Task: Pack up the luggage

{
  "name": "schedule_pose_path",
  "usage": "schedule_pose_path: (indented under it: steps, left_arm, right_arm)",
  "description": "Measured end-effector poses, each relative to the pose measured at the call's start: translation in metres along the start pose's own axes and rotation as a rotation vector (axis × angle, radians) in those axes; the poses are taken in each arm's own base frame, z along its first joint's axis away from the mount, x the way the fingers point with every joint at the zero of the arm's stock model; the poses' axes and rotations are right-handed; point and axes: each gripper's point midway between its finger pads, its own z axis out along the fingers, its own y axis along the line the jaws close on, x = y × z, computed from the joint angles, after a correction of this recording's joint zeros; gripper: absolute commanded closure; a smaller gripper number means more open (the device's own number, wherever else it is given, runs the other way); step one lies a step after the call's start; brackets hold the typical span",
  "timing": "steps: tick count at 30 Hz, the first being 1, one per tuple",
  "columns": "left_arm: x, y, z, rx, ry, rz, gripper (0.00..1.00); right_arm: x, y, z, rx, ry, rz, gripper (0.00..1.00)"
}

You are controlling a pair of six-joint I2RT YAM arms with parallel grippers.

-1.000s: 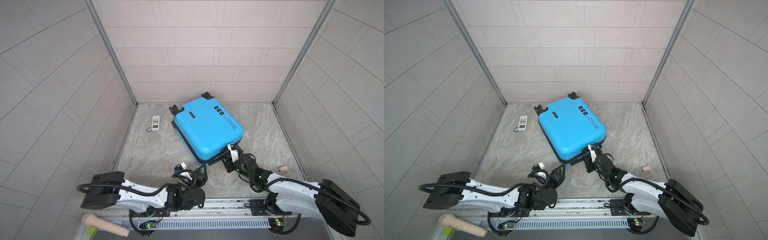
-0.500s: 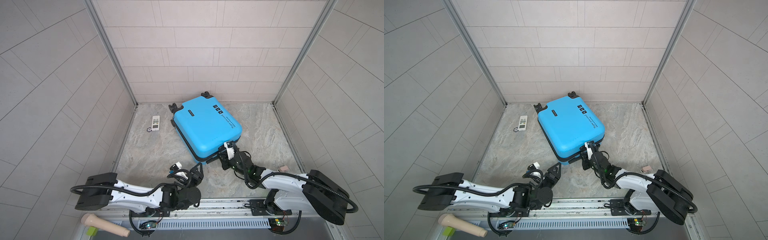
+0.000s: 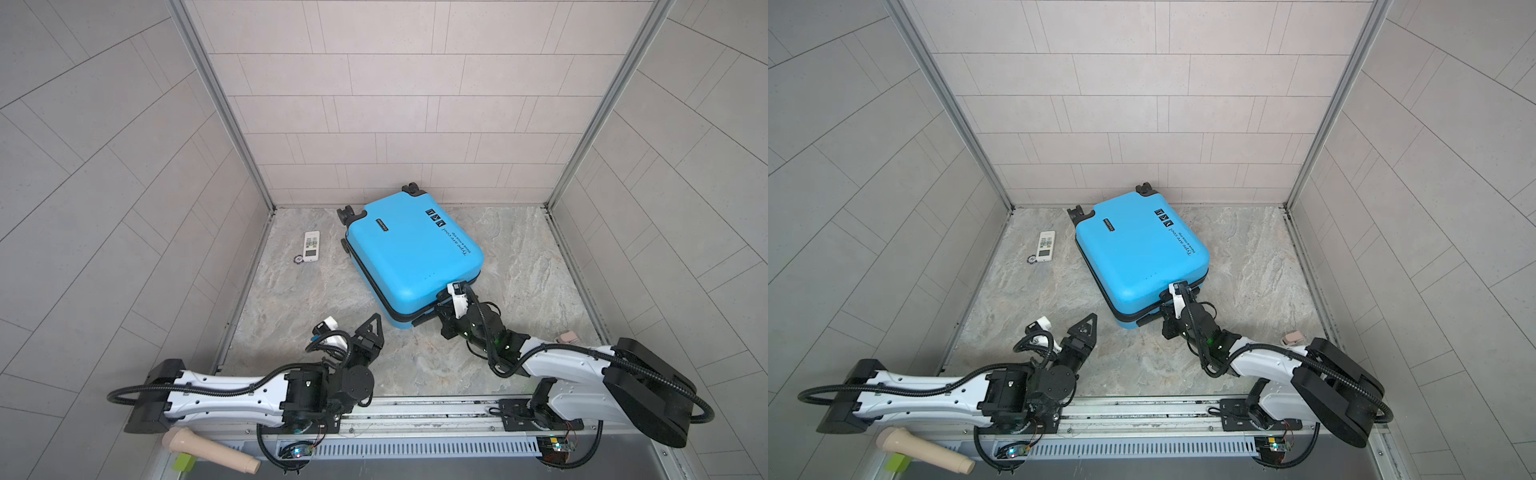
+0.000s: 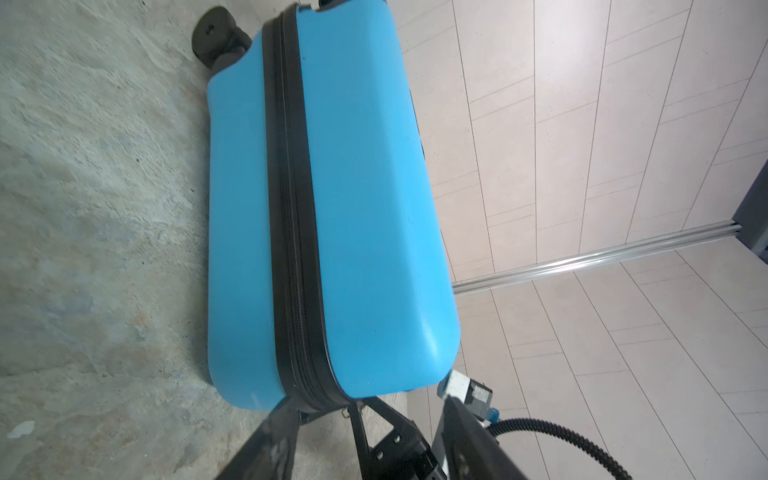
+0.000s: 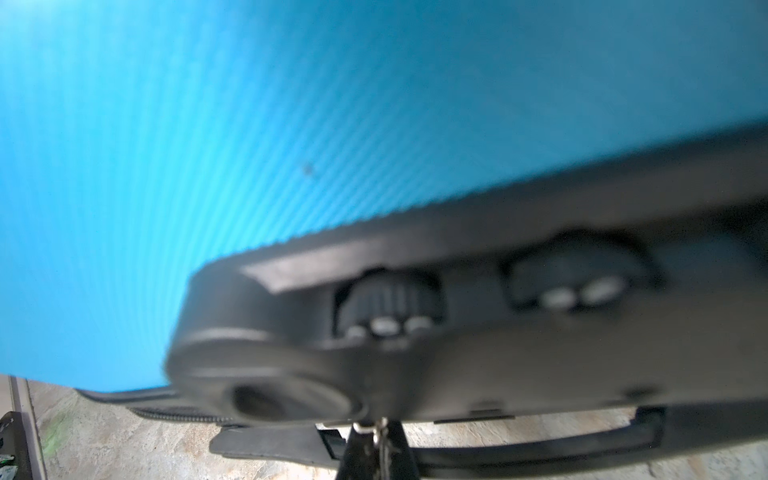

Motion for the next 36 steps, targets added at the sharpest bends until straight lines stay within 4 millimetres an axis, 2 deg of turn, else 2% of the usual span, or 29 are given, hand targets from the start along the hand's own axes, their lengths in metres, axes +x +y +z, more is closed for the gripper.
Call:
schedule_pose_path:
  steps: [7,13,16,20,22,24,27,32,36]
  left_arm:
    - [-0.015,0.008,0.013,-0.051,-0.043,0.056,0.35]
    - [-0.025,-0.004,0.026,-0.081,-0.046,0.064,0.35]
    - [-0.007,-0.004,0.033,-0.088,0.013,0.065,0.35]
    - [0.036,0.010,0.048,-0.110,0.113,0.071,0.35]
    - [0.047,0.018,0.052,-0.123,0.134,0.081,0.35]
    - [0.048,0.017,0.054,-0.115,0.128,0.074,0.34]
    - [0.032,0.005,0.055,-0.085,0.088,0.038,0.33]
    - [-0.011,-0.019,0.057,-0.065,0.001,0.041,0.31]
    - [-0.019,-0.062,0.062,-0.072,0.024,0.198,0.28]
  right_arm:
    - [-0.001,-0.001,-0.004,0.006,-0.006,0.020,1.00]
    - [-0.004,-0.022,-0.021,0.088,-0.050,0.052,1.00]
    - [-0.004,-0.032,-0.026,0.125,-0.061,0.063,1.00]
    - [-0.004,-0.034,-0.026,0.132,-0.059,0.067,1.00]
    - [-0.002,-0.034,-0.024,0.133,-0.051,0.072,1.00]
    - [0.001,-0.033,-0.022,0.130,-0.038,0.077,1.00]
    - [0.007,-0.029,-0.019,0.120,-0.023,0.082,1.00]
    - [0.010,-0.021,-0.016,0.136,-0.050,0.097,1.00]
    - [0.010,-0.005,-0.003,0.121,-0.055,0.111,1.00]
